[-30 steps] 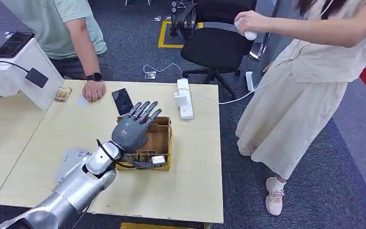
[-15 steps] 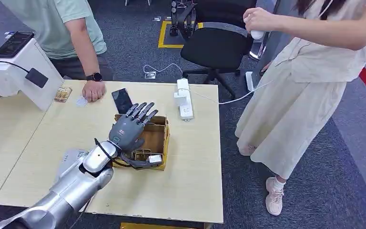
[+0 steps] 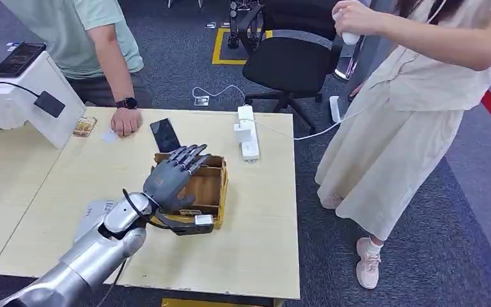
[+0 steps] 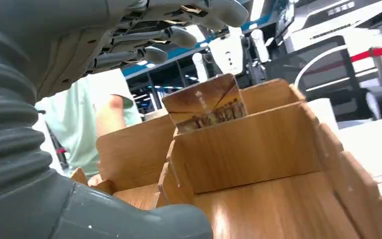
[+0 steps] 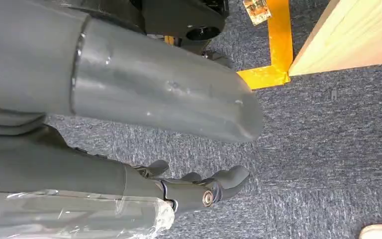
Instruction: Pass the card to the sensor for recognition and then transmit it.
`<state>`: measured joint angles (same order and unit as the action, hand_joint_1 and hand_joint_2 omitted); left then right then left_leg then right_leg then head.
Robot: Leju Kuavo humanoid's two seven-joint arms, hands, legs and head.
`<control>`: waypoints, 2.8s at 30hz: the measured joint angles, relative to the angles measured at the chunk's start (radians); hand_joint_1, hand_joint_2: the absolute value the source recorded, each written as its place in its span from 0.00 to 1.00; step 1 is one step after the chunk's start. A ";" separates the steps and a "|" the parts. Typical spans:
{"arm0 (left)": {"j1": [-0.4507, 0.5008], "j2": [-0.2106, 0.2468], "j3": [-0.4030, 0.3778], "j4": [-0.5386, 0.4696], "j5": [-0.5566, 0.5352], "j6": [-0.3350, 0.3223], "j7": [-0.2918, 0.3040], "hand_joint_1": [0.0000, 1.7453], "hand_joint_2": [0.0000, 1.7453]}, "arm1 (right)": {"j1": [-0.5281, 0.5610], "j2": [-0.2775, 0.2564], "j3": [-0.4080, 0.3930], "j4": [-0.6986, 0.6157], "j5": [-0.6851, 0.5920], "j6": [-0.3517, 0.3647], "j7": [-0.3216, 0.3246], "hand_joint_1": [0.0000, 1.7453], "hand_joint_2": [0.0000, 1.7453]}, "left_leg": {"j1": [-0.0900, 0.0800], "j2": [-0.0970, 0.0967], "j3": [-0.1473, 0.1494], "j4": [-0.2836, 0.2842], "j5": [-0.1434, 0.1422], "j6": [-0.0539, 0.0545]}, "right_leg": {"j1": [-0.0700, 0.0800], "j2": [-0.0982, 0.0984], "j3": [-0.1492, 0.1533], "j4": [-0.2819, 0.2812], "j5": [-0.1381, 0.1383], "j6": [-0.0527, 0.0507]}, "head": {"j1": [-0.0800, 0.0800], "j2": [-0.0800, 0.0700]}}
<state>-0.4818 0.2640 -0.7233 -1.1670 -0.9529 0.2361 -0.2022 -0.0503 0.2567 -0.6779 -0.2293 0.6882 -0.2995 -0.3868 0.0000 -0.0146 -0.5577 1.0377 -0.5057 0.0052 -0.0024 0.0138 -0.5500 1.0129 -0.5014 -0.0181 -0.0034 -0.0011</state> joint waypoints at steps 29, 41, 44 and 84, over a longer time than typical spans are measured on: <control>0.017 0.000 0.000 -0.140 -0.014 0.003 0.051 0.00 1.00 | -0.004 0.000 0.006 0.000 0.013 0.000 0.009 0.00 0.00 | 0.000 0.000 0.000 0.000 0.000 0.000 | 0.000 0.000 0.000 0.000 0.000 0.000 | 0.000 0.000; 0.003 -0.018 0.000 -0.106 -0.015 0.001 0.053 0.00 1.00 | -0.007 0.000 0.007 0.000 0.015 0.000 0.009 0.00 0.00 | 0.000 0.000 0.000 0.000 0.000 0.000 | 0.000 0.000 0.000 0.000 0.000 0.000 | 0.000 0.000; 0.003 -0.019 0.000 -0.097 -0.015 0.001 0.053 0.00 1.00 | -0.007 0.000 0.007 0.000 0.018 0.000 0.009 0.00 0.00 | 0.000 0.000 0.000 0.000 0.000 0.000 | 0.000 0.000 0.000 0.000 0.000 0.000 | 0.000 0.000; -0.044 -0.069 0.000 -0.021 -0.079 0.058 0.107 0.00 1.00 | -0.007 0.000 0.024 0.000 0.018 0.002 0.010 0.00 0.00 | 0.000 0.000 0.000 0.000 0.000 0.000 | 0.000 0.000 0.000 0.000 0.000 0.000 | 0.000 0.000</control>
<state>-0.5258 0.1950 -0.7233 -1.1879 -1.0323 0.2937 -0.0950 -0.0574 0.2571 -0.6539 -0.2293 0.7057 -0.2979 -0.3769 0.0000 -0.0146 -0.5576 1.0378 -0.5058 0.0051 -0.0024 0.0140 -0.5504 1.0128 -0.5014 -0.0181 -0.0034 -0.0011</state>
